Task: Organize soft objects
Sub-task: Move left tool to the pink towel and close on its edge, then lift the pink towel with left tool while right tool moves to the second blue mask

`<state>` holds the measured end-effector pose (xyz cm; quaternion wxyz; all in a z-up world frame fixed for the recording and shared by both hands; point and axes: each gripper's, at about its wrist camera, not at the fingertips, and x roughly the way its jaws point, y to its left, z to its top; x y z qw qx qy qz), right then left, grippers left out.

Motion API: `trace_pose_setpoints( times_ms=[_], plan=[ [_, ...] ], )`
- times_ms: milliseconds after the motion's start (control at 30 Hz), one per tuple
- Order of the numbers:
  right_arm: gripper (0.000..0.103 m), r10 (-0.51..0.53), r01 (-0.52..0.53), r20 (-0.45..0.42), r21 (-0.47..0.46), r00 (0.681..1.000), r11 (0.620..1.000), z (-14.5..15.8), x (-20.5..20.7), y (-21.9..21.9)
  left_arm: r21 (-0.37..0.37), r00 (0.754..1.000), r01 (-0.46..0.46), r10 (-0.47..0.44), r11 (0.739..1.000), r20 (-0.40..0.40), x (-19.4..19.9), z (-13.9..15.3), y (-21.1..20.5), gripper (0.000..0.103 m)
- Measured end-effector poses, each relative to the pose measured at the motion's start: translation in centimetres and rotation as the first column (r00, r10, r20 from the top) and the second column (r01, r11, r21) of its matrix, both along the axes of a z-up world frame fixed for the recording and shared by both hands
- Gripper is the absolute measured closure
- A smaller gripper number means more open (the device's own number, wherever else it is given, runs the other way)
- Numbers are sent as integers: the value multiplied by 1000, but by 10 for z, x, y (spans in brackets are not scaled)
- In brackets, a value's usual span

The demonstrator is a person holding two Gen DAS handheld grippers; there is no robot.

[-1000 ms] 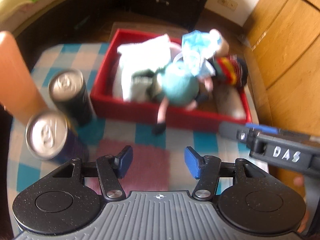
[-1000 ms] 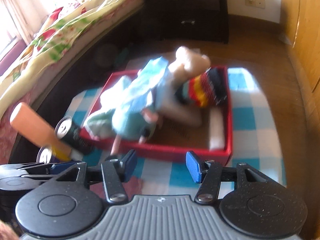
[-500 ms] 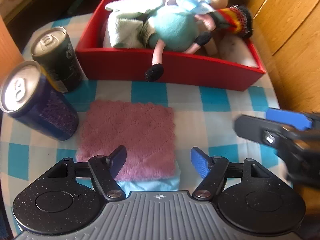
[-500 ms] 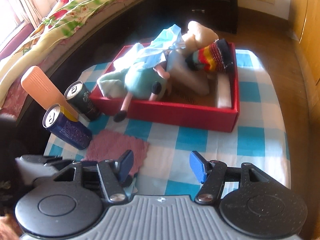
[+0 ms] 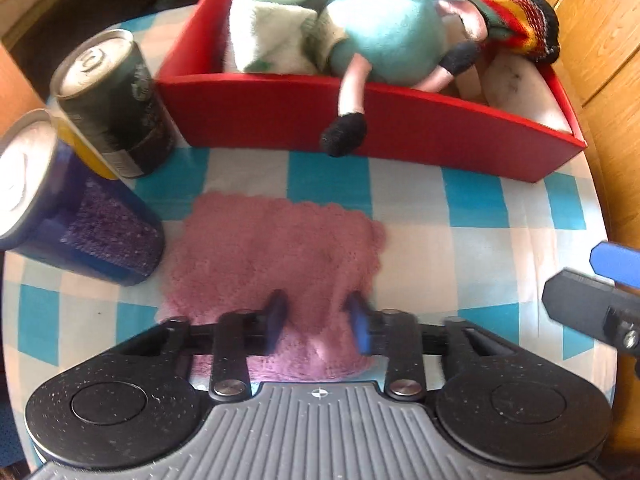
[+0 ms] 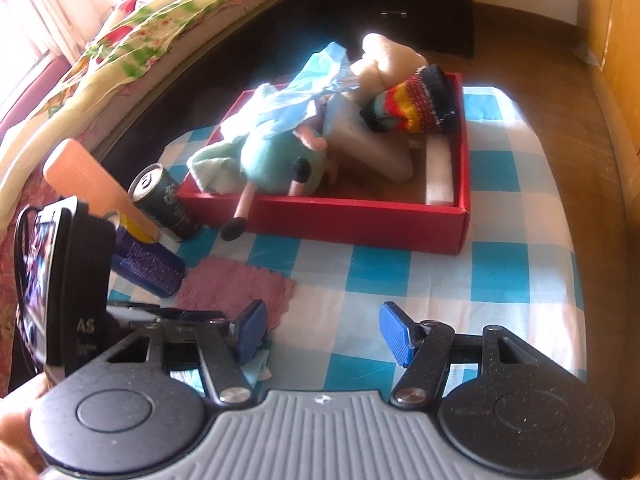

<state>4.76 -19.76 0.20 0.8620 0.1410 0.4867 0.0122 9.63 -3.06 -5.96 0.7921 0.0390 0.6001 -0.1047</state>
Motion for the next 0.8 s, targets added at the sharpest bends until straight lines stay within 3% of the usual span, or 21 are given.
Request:
trace_pose_setpoints(
  times_ms=[100,200,433,800],
  plan=[
    [63,21,-21,-3,7,1000,1000,-1,0,5,-24,1000,-8,9,1000,13,-2,9,11,99],
    [63,42,-42,1,2,999,999,-1,1,12,-39,999,-14,16,999,35,-6,21,25,100],
    [63,92,-92,0,-8,996,996,-3,-1,24,-176,996,-56,68,983,62,-7,56,51,100],
    [63,174,-174,-11,-90,985,981,-7,-4,48,-245,985,-76,111,967,133,-17,94,70,102]
  ],
)
